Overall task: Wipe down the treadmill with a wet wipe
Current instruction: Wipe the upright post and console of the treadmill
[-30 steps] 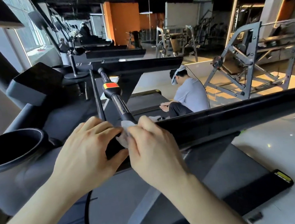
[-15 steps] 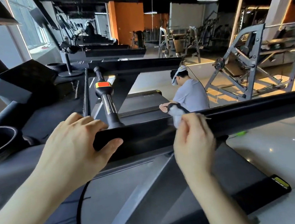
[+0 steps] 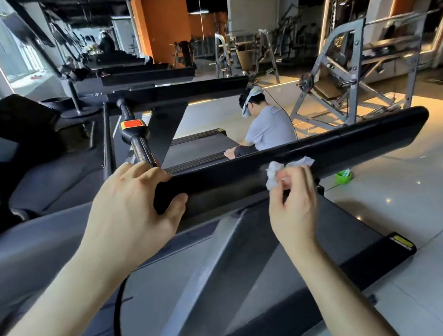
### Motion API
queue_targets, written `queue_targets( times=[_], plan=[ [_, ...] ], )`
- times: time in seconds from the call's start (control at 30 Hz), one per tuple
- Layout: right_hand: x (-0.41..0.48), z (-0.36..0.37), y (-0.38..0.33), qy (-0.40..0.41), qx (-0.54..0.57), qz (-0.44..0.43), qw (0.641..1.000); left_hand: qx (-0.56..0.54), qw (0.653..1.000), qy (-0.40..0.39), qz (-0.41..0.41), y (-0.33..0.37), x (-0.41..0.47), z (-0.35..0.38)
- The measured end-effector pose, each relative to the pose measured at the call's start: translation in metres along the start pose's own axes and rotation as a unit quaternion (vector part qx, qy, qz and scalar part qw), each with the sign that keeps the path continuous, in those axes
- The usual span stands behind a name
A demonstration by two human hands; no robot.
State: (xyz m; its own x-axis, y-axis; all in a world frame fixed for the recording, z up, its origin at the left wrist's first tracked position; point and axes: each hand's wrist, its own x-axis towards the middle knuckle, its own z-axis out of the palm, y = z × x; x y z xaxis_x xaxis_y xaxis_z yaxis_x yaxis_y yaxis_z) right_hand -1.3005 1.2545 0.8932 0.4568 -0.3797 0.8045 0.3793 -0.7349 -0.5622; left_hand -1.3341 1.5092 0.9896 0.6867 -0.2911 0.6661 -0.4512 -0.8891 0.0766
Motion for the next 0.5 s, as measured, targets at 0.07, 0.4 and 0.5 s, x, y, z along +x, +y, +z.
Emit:
queue_targets(
  times=[0.07,0.4,0.5],
  plan=[
    [-0.009,0.005,-0.014,0.02,0.014,0.032,0.999,-0.003,1.0,0.007,0.007,-0.002,0.001,0.003],
    [-0.046,0.014,-0.071,-0.134,0.003,-0.2,0.971,-0.013,0.997,0.043,0.06,-0.015,-0.002,0.014],
    [-0.035,0.004,-0.039,-0.095,-0.032,-0.116,0.988,-0.007,0.997,0.04,0.065,-0.018,-0.003,0.017]
  ],
)
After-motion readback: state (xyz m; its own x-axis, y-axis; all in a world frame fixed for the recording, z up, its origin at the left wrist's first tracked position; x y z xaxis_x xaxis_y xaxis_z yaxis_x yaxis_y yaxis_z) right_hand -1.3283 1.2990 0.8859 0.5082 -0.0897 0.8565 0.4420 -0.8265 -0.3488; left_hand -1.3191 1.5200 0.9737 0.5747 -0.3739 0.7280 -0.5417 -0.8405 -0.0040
